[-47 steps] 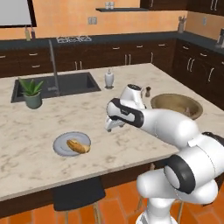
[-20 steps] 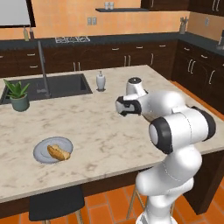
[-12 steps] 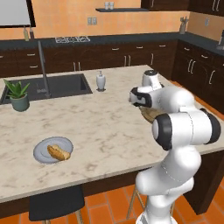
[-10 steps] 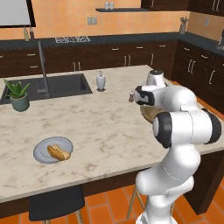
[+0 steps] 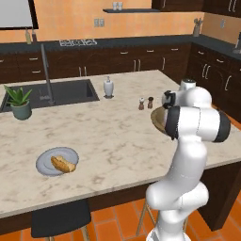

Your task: Place one bun and one sausage from the bowl on each plate.

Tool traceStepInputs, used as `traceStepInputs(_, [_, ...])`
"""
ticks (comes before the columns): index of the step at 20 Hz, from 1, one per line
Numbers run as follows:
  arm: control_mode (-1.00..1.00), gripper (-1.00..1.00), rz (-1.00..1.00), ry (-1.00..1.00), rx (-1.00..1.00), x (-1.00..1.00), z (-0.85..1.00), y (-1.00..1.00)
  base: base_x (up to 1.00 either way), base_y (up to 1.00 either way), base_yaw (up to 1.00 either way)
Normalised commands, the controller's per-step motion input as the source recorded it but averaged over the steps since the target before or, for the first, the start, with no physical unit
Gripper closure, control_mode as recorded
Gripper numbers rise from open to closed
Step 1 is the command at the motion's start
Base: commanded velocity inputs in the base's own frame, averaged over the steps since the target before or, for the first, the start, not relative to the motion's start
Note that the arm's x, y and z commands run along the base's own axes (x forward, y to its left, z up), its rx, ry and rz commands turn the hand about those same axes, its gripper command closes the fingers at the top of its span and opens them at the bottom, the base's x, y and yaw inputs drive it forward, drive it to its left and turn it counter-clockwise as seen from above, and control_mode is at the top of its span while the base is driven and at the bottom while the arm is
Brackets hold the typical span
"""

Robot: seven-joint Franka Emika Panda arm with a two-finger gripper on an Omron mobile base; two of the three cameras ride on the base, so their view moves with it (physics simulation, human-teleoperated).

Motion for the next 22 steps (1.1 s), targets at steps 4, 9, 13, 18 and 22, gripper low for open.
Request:
traceStepInputs(4, [-1.0,-1.0,-0.12,0.22,0.0,0.28,-0.35,-0.92,0.0,0.0,0.0])
traceStepInputs(9, [-1.0,-1.0,-0.13,0.23,0.0,0.19,-0.33,-0.77,0.0,0.0,0.0])
traceStepInputs(13, [-1.0,-1.0,-0.11,0.21,0.0,0.37,-0.27,-0.22,0.0,0.0,0.0])
traceStepInputs(18, [-1.0,-1.0,-0.07,0.16,0.0,0.42,-0.09,0.0,0.0,0.0,0.0])
traceStepInputs(22, [-1.0,-1.0,-0.02,-0.03,0.08,-0.39,-0.39,-0.15,0.0,0.0,0.0])
